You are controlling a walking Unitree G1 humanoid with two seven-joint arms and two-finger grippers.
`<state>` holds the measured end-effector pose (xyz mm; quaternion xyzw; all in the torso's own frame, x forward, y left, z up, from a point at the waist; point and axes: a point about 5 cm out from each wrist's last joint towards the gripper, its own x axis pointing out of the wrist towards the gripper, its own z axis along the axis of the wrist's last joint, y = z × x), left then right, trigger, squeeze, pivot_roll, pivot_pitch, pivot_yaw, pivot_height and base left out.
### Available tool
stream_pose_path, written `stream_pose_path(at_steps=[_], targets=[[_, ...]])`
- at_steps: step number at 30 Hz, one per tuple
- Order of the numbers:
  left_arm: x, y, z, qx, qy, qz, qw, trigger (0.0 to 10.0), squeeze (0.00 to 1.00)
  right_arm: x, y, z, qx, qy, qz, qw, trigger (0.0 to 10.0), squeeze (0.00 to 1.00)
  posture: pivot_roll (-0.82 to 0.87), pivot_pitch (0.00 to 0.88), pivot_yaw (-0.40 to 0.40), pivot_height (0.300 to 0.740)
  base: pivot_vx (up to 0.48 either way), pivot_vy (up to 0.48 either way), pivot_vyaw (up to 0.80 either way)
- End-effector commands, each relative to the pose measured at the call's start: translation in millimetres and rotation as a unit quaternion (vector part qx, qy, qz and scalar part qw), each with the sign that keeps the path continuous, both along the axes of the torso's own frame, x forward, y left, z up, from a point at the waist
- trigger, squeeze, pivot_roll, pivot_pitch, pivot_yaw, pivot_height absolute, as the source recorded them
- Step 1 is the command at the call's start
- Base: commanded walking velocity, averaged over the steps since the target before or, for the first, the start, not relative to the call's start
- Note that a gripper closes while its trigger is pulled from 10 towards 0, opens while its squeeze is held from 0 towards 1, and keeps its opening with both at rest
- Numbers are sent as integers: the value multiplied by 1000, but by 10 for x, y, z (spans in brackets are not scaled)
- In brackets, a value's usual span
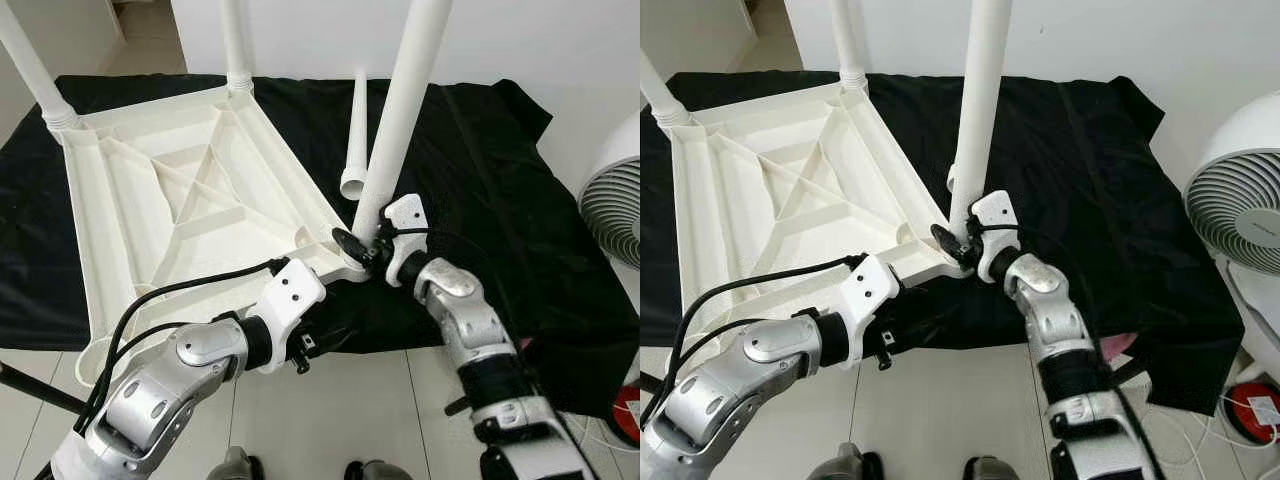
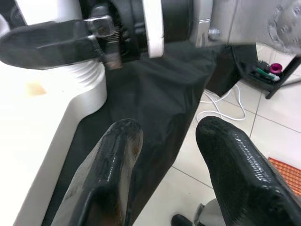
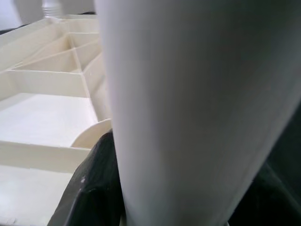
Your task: Building children table
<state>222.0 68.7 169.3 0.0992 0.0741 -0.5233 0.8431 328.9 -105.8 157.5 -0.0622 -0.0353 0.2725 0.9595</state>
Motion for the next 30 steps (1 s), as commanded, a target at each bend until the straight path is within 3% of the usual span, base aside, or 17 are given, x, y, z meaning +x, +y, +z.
stream_pose_path(at_steps=[1, 5, 14, 15, 16, 17, 24, 25, 26, 30], targets=[[-60, -22, -19, 3, 12, -31, 999, 10000, 0, -46, -34, -162, -16, 34, -51, 998, 10000, 0, 2, 123, 18, 740, 0, 0, 0], [-49, -40, -13, 2, 11, -34, 999, 10000, 0, -205, 31, -230, 9, 37, -177, 984, 10000, 0, -2, 110, 9, 740, 0, 0, 0], [-38, -54, -14, -1, 8, -31, 999, 10000, 0, -288, 133, -243, 40, 51, -203, 977, 10000, 0, -1, 95, -1, 740, 0, 0, 0], [-38, -52, -16, -1, 8, -31, 999, 10000, 0, -292, 121, -216, 48, 47, -204, 977, 10000, 310, 0, 90, -6, 740, 0, 0, 0], [-38, -52, -16, -1, 8, -31, 999, 10000, 0, -292, 121, -216, 48, 47, -204, 977, 10000, 310, 0, 90, -6, 740, 0, 0, 0], [-38, -50, -19, -1, 8, -30, 1000, 10000, 0, -293, 105, -189, 52, 40, -202, 977, 10000, 1000, -1, 88, -8, 740, 0, 0, 0], [-30, -43, -29, 0, 6, -24, 1000, 10000, 0, -289, 90, -64, 67, 14, -170, 983, 10000, 1000, 3, 83, -17, 740, 0, 0, 0], [-30, -41, -30, 0, 6, -23, 1000, 10000, 0, -287, 100, -58, 60, 12, -146, 987, 10000, 847, 4, 82, -19, 740, 0, 0, 0], [-25, -39, -29, 0, 5, -20, 1000, 10000, 0, -285, 114, -56, 58, 18, -103, 993, 10000, 0, 6, 82, -21, 740, 0, 0, 0], [-20, -32, -26, -1, 4, -17, 1000, 10000, 0, -275, 114, -36, 61, 23, -56, 996, 10000, 0, 3, 87, -20, 740, 0, 0, 0]])
